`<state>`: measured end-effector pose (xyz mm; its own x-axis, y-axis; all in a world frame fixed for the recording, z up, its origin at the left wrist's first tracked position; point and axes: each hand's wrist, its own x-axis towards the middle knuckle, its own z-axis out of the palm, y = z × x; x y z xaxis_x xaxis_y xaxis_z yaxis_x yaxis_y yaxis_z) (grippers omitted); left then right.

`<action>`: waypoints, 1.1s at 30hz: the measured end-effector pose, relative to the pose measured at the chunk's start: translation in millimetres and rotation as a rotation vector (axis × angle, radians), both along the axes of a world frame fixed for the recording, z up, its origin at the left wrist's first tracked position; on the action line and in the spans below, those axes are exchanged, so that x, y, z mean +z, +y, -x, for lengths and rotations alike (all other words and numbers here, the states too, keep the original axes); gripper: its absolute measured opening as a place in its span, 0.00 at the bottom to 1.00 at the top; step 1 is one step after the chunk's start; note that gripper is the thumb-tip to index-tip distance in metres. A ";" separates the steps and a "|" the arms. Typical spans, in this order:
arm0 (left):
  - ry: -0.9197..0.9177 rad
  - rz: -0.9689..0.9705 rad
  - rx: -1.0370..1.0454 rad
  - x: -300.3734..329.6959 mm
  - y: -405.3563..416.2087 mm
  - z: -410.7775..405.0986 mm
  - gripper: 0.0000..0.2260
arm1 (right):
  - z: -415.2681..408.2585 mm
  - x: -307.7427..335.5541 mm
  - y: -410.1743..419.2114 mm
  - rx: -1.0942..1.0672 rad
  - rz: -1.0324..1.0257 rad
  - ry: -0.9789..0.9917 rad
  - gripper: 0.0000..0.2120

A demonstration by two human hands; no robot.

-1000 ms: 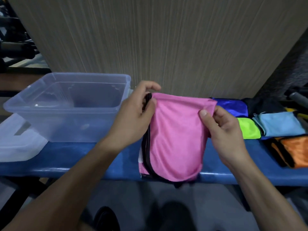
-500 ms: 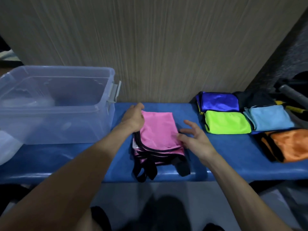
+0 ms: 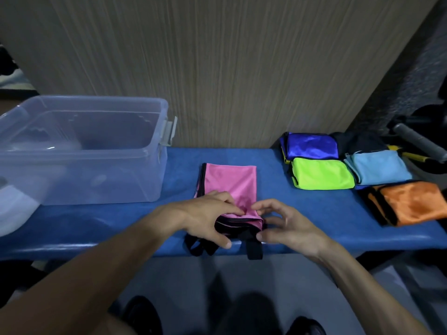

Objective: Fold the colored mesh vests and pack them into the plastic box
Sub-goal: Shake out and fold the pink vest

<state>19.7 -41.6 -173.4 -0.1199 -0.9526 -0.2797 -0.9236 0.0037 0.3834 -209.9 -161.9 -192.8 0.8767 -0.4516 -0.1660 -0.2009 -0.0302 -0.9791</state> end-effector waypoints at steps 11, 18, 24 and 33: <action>0.119 0.322 0.103 -4.1 6.3 5.3 0.06 | -11.5 -16.3 13.3 -0.300 0.311 -0.053 0.09; 0.221 0.383 0.219 -5.5 1.8 1.6 0.06 | -26.0 -10.9 25.4 -0.376 0.697 0.041 0.10; 0.237 0.386 0.212 2.2 0.4 7.5 0.07 | -53.5 7.5 35.5 -0.340 1.232 0.498 0.15; 0.224 0.368 0.204 -2.7 3.8 2.4 0.09 | -42.0 4.6 28.5 -0.415 0.896 0.511 0.10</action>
<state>17.2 -37.7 -176.2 0.0612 -0.9939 0.0922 -0.8145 0.0037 0.5802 -167.9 -133.4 -188.1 0.5511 -0.8316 0.0687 -0.7332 -0.5219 -0.4360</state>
